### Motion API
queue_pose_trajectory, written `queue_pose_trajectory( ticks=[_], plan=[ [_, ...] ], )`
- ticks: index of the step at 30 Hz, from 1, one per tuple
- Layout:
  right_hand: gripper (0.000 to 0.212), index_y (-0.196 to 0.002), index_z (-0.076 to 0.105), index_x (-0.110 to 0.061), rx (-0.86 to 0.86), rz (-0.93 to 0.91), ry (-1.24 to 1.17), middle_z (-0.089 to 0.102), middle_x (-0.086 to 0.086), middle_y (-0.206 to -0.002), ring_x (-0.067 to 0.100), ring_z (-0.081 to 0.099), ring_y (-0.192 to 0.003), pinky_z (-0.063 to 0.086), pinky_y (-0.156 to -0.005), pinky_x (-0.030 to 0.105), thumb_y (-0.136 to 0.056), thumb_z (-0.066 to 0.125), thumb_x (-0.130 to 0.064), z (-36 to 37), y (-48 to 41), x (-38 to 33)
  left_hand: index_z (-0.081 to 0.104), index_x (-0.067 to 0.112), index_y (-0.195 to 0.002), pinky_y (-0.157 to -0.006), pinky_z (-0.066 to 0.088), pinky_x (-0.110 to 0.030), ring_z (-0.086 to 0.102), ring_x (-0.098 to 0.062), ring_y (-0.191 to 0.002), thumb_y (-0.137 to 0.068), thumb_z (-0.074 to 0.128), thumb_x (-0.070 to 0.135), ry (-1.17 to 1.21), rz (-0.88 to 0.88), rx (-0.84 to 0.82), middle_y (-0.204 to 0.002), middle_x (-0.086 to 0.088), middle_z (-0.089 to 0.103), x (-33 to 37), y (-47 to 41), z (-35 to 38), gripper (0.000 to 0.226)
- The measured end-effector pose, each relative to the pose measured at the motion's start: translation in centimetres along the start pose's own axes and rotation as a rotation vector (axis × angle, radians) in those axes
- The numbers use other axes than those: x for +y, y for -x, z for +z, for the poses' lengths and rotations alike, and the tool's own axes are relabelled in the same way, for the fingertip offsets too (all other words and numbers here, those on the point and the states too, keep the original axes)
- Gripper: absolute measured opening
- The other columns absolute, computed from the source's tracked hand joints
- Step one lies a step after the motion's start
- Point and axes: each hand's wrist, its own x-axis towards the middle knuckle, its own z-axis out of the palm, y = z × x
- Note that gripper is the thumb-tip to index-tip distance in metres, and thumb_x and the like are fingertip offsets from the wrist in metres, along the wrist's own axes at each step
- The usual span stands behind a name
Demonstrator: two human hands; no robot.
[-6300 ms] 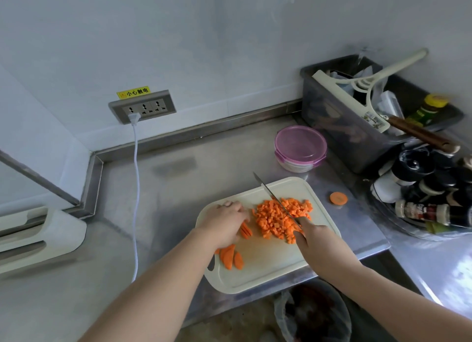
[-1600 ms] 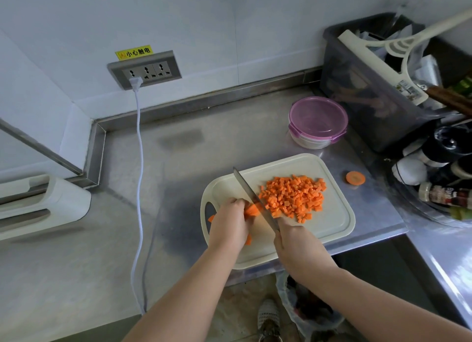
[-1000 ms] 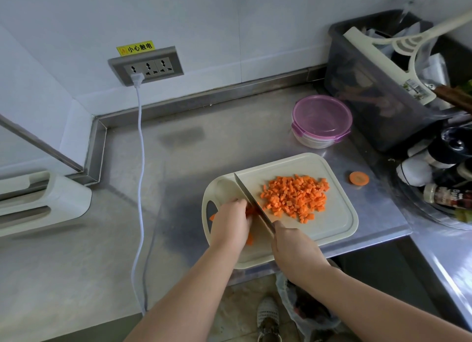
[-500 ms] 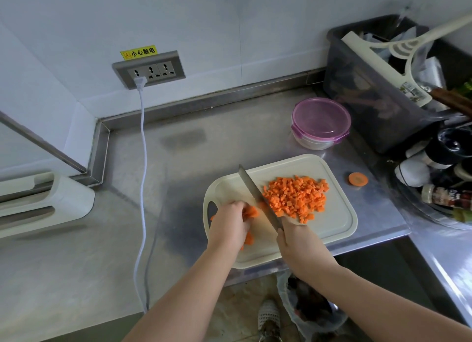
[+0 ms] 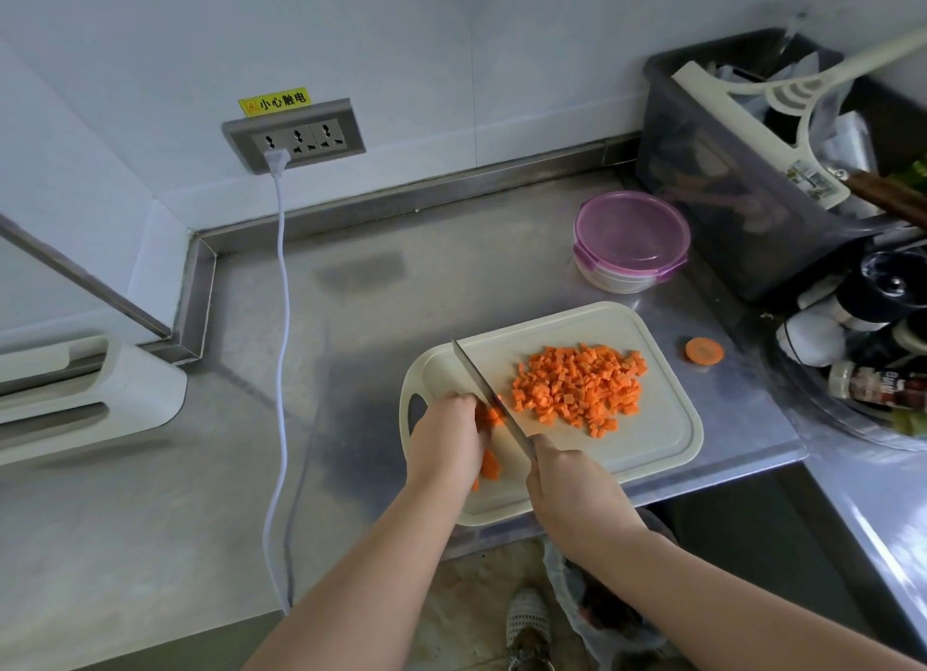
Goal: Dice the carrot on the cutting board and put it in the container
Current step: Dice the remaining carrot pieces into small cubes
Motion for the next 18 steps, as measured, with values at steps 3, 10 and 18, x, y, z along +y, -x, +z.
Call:
queue_pose_trajectory(
  ticks=[3,10,18],
  plan=[
    [0.036,-0.133,0.04,-0.016,-0.022,0.014,0.004,0.065,0.007,-0.098,0.025,0.064,-0.087,0.055,-0.077,0.038,-0.098,0.035,-0.009,0.2,-0.1,0.0,0.05,0.02,-0.08,-0.059,0.04,-0.029,0.052,-0.016,-0.07,-0.092,0.054,0.027,-0.052,0.001,0.01,-0.076,0.004,0.057,0.3,0.0,-0.4,0.015],
    [0.031,-0.125,0.043,-0.013,-0.048,0.048,0.082,0.065,0.009,-0.1,0.03,0.064,-0.09,0.048,-0.069,0.037,-0.096,0.034,-0.006,0.8,-0.7,-0.2,0.048,0.019,-0.083,-0.064,0.04,-0.03,0.061,-0.023,-0.088,-0.093,0.053,0.023,-0.087,0.015,-0.019,-0.091,-0.002,0.062,0.5,0.0,-0.6,0.012],
    [0.021,-0.114,0.05,-0.018,0.004,0.08,-0.1,0.061,0.002,-0.096,0.018,0.062,-0.086,0.056,-0.081,0.037,-0.1,0.034,-0.018,0.7,-1.2,0.8,0.061,0.02,-0.092,-0.063,0.054,-0.034,0.066,-0.019,-0.076,-0.092,0.056,0.027,-0.065,0.016,-0.04,-0.087,0.002,0.067,0.5,-0.2,-0.7,0.009]
  ],
)
